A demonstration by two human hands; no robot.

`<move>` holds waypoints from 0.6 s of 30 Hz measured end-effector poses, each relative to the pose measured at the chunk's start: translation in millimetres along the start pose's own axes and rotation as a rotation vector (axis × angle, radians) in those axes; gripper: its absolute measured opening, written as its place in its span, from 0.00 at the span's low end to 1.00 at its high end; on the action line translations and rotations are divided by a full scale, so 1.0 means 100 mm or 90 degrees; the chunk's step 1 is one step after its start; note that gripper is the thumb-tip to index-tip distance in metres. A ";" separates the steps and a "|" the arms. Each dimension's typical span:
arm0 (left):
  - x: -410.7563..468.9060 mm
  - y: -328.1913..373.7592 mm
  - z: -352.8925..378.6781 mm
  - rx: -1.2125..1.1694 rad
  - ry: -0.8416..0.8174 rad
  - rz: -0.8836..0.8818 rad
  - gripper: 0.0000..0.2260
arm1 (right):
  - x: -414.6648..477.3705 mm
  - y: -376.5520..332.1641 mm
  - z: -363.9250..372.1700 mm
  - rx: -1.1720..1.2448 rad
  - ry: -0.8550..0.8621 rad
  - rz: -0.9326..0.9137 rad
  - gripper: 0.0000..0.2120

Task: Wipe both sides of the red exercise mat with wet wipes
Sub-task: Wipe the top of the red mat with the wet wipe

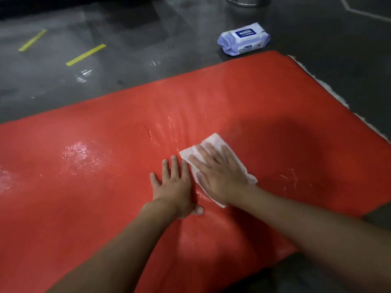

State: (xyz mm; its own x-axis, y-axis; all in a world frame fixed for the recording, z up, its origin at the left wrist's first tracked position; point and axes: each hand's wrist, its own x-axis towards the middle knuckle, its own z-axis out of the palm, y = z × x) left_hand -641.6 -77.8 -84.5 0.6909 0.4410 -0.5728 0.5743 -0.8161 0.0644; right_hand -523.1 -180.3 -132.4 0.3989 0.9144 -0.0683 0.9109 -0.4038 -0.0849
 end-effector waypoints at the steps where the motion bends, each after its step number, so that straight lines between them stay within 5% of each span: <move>1: -0.01 -0.01 0.02 -0.007 0.008 0.001 0.61 | -0.05 0.10 -0.02 -0.009 -0.012 -0.057 0.27; 3: -0.06 -0.01 0.07 -0.024 0.025 -0.002 0.59 | -0.01 0.37 -0.11 -0.027 0.001 -0.066 0.26; 6: -0.11 0.02 0.13 -0.030 0.049 -0.003 0.56 | 0.00 0.25 -0.08 0.018 0.029 0.179 0.26; 8: -0.12 0.05 0.15 -0.039 0.027 0.000 0.56 | -0.11 -0.03 0.02 0.027 0.021 0.133 0.27; 11: -0.15 0.08 0.18 -0.076 -0.030 0.009 0.63 | -0.33 0.21 -0.06 -0.013 -0.021 -0.089 0.26; 12: -0.18 0.07 0.21 -0.074 -0.033 0.012 0.64 | -0.32 0.35 -0.11 -0.016 -0.015 -0.094 0.25; 16: -0.27 0.11 0.29 -0.049 0.002 0.007 0.64 | -0.31 0.18 -0.03 -0.002 0.004 0.190 0.27; 18: -0.27 0.15 0.28 -0.046 0.013 -0.010 0.64 | -0.41 -0.04 0.03 -0.021 -0.005 0.102 0.28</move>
State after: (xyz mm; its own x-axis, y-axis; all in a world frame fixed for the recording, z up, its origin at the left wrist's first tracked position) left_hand -664.0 -112.5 -90.6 0.6900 0.4612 -0.5579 0.6144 -0.7807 0.1145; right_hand -543.4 -215.9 -131.7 0.5383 0.8384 -0.0856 0.8389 -0.5428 -0.0405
